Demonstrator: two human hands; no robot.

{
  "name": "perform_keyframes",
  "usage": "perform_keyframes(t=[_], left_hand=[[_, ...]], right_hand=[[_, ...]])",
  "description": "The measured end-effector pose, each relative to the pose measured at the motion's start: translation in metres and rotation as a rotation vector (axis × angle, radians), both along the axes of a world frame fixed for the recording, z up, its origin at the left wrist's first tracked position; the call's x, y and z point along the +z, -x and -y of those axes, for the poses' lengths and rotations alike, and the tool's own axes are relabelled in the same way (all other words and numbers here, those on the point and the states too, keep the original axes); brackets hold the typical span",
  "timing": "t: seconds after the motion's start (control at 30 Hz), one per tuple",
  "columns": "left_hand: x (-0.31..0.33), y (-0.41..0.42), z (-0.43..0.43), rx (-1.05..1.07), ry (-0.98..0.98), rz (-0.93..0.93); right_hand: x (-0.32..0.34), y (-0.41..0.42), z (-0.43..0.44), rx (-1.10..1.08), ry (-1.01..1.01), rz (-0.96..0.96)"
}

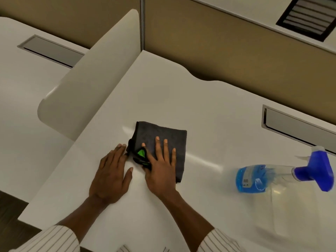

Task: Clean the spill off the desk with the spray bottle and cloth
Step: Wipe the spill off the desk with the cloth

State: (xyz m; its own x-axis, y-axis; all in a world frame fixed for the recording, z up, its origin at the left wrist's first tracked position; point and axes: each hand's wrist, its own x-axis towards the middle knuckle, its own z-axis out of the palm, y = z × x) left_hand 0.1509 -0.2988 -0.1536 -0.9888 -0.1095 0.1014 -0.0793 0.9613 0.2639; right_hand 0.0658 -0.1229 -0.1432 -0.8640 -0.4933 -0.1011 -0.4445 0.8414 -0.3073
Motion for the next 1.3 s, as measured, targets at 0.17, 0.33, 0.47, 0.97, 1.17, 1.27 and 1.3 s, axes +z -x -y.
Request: perform_keyframes(t=[0.17,0.33,0.47,0.97,1.17,1.27,1.3], left_hand=[[0.003,-0.001,-0.002,0.001,-0.008,-0.023],[0.003,-0.001,-0.002,-0.007,-0.015,-0.041],[0.002,-0.002,0.000,-0.003,-0.020,-0.022],[0.004,0.001,-0.002,0.023,-0.050,-0.028],[0.011,0.010,-0.005,-0.028,-0.015,-0.026],[0.008,0.003,-0.004,-0.015,-0.017,-0.034],[0.008,0.001,-0.003,-0.010,-0.019,-0.034]], right_hand=[[0.004,-0.029,-0.045,-0.076,-0.065,0.023],[0.000,0.020,-0.072,-0.157,-0.068,-0.030],[-0.003,0.094,-0.093,-0.287,-0.103,-0.013],[0.002,0.122,-0.124,-0.636,-0.083,-0.001],[-0.001,0.020,-0.112,-0.525,-0.089,-0.012],[-0.001,-0.034,-0.111,-0.405,-0.106,0.002],[0.000,-0.052,-0.114,-0.356,-0.121,0.015]])
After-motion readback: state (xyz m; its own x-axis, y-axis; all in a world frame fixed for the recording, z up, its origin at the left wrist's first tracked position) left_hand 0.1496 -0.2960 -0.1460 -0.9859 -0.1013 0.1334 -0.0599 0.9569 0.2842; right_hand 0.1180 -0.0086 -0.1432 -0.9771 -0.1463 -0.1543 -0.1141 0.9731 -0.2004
